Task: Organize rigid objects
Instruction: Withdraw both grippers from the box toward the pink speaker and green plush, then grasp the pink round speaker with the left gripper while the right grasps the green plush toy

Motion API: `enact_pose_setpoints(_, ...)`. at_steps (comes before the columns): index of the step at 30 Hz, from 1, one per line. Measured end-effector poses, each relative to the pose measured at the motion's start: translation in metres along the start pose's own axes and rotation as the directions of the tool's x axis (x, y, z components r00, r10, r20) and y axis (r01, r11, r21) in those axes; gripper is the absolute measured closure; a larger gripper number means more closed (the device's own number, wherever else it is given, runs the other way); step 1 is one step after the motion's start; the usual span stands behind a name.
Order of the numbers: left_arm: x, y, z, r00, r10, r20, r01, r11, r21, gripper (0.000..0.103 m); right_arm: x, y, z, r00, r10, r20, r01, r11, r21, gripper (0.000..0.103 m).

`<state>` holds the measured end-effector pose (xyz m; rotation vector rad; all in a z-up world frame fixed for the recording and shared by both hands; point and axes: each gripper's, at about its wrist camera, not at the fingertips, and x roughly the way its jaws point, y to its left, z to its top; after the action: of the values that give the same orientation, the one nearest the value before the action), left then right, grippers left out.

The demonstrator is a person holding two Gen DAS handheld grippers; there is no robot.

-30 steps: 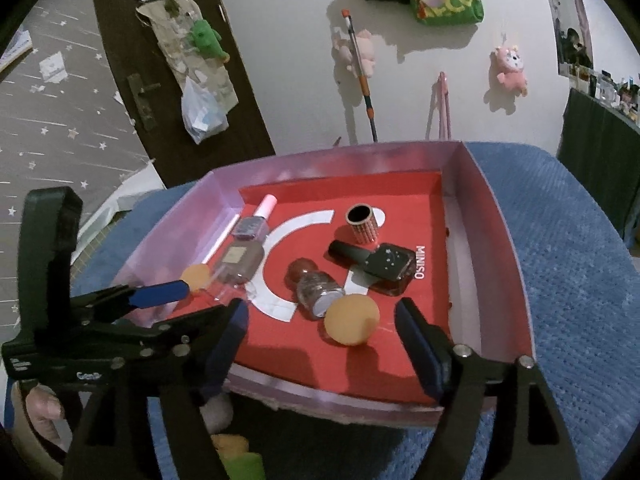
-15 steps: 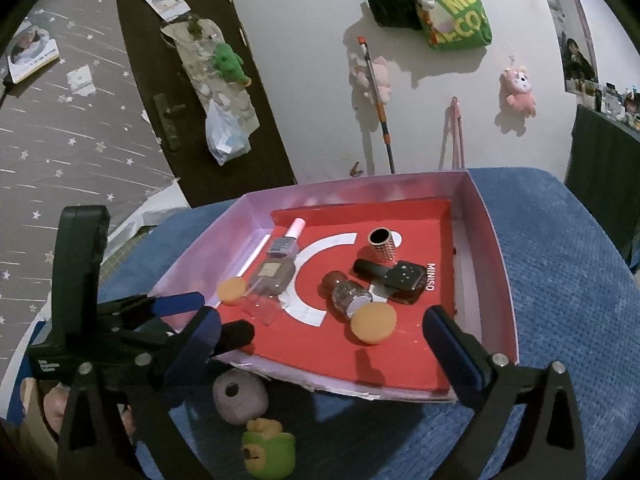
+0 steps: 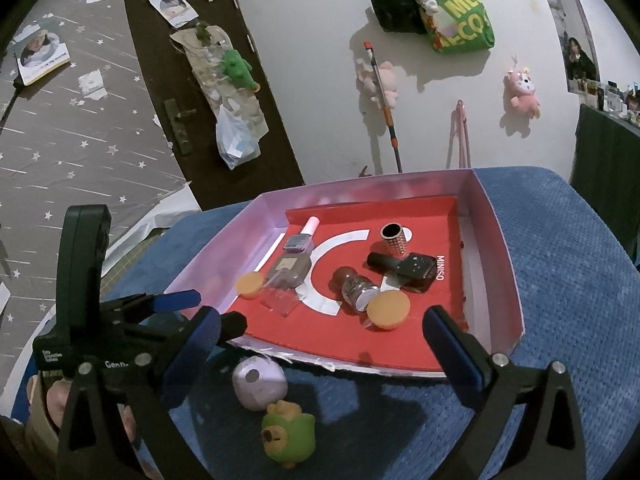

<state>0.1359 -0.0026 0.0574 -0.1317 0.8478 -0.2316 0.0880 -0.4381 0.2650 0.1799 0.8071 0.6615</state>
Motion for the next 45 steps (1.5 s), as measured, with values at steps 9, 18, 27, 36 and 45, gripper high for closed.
enact_pose_setpoints(9, -0.009, 0.0, -0.01, 1.0, -0.023, -0.011, 0.023, 1.0, -0.012, 0.0, -0.009, 0.005, -0.014, 1.0, -0.002, -0.005, 0.001, 1.0, -0.007, 0.0)
enact_pose_setpoints(18, -0.015, -0.003, -0.022, 1.0, -0.025, -0.011, 0.025, 1.0, -0.01, 0.0, -0.017, 0.005, -0.031, 1.0, -0.014, -0.01, 0.014, 1.0, -0.007, 0.0)
enact_pose_setpoints(27, -0.018, -0.009, -0.034, 1.0, -0.018, -0.018, 0.018, 1.0, -0.002, 0.0, -0.022, 0.002, -0.042, 1.0, -0.016, -0.019, 0.016, 1.0, -0.003, 0.0)
enact_pose_setpoints(36, -0.02, -0.01, -0.047, 0.999, -0.016, -0.03, 0.016, 1.0, 0.007, 0.0, -0.019, 0.002, -0.054, 0.998, -0.034, -0.047, 0.034, 0.999, -0.013, 0.0)
enact_pose_setpoints(45, -0.01, -0.012, -0.058, 0.999, -0.003, -0.053, 0.004, 1.0, 0.024, 0.001, -0.007, 0.013, -0.07, 0.993, -0.061, -0.102, 0.053, 0.995, -0.078, 0.004)
